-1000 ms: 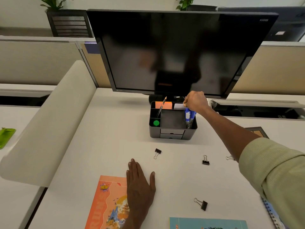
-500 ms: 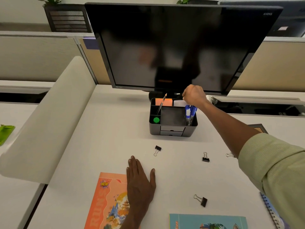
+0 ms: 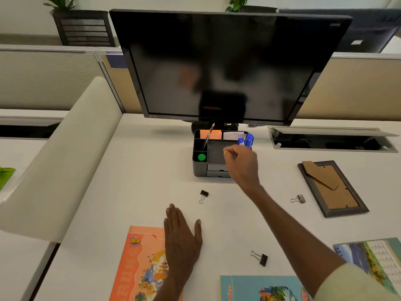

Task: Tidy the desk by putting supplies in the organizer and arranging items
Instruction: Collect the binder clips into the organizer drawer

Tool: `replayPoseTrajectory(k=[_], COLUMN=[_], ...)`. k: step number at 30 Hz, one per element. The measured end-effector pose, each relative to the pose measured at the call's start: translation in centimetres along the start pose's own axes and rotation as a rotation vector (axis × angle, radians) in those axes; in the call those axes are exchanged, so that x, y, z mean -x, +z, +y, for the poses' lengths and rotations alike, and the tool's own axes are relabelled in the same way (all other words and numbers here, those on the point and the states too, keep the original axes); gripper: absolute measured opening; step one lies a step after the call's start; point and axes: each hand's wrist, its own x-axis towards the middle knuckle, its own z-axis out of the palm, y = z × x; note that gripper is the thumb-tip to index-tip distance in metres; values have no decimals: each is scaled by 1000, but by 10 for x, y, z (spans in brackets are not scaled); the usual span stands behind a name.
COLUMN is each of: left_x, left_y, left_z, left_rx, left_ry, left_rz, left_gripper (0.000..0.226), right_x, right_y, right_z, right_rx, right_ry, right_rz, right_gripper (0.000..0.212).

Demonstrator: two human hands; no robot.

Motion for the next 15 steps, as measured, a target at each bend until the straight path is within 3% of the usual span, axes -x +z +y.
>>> replayPoseTrajectory(k=[4, 8, 12, 15], left_x=[0, 0, -1, -1], left_y=[0, 0, 0, 0], left_z=[0, 0, 0, 0], left_rx=[-7, -21, -29, -24], left_ry=[-3, -6, -13, -18], left_rz=[-6, -11, -22, -22], left_gripper=[77, 78, 79, 79], right_x=[34, 47, 51, 52], right_y=[17, 24, 34, 43], right_z=[19, 22, 22, 21], right_rx=[-207, -612, -1059, -1287], right_ry=[424, 940, 1166, 1226], right_rz=[-135, -261, -280, -218], right_gripper=[19, 11, 22, 25])
